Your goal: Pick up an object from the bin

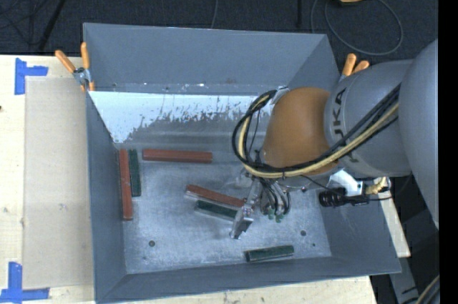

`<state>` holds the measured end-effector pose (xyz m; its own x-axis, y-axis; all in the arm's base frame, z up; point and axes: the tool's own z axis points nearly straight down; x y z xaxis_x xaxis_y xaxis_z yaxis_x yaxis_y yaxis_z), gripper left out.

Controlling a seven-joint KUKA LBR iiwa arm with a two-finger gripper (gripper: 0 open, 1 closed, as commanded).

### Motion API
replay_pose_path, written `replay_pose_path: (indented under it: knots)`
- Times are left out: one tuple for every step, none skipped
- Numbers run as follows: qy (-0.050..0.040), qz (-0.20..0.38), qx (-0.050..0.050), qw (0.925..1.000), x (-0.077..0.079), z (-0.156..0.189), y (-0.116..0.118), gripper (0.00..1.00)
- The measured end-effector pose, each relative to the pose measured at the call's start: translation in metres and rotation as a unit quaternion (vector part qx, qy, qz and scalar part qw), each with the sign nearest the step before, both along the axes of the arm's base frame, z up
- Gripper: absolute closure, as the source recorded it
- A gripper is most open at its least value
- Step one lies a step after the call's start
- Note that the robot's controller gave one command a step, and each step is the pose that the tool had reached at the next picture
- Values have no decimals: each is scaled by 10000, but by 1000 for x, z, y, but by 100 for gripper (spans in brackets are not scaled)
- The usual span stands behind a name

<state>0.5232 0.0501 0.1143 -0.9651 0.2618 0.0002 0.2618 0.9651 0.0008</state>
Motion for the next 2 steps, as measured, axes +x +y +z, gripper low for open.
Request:
replay_pose_path:
  knots:
    - [-5, 477, -17, 9989, 20, -42, 13, 0]
    - [-126, -922, 17, 9957, -5, -38, 16, 100]
